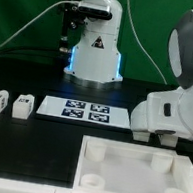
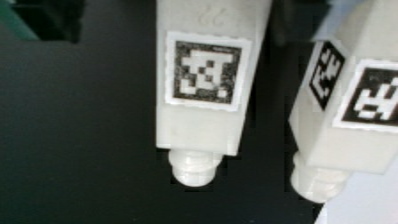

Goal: Assemble one leg

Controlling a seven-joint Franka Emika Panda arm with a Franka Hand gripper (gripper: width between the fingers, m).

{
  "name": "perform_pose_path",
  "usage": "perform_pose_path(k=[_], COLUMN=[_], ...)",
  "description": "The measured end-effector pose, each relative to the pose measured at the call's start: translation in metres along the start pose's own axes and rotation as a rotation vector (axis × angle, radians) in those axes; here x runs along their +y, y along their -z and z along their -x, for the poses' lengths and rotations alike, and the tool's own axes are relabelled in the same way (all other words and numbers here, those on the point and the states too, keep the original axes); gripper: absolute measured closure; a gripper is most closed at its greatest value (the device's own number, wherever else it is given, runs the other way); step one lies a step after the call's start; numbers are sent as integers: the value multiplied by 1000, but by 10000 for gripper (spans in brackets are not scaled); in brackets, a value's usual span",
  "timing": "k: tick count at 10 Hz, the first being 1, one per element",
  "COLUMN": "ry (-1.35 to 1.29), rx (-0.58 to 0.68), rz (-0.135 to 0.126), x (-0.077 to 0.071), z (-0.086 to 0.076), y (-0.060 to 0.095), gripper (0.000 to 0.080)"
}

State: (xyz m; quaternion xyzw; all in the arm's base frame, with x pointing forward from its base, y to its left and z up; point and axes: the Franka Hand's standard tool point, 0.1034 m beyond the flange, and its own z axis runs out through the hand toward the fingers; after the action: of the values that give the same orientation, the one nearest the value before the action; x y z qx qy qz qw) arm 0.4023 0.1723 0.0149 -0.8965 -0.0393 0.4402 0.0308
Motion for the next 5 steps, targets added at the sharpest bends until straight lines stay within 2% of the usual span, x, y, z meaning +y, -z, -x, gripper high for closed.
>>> perform_pose_path(k=[1, 2, 5], ry=[0, 0, 0], rx=[0, 0, 0], rz=[0, 0, 0], x=[0, 0, 0], z=[0, 0, 0], y=[0, 0, 0], gripper=[417, 505, 505])
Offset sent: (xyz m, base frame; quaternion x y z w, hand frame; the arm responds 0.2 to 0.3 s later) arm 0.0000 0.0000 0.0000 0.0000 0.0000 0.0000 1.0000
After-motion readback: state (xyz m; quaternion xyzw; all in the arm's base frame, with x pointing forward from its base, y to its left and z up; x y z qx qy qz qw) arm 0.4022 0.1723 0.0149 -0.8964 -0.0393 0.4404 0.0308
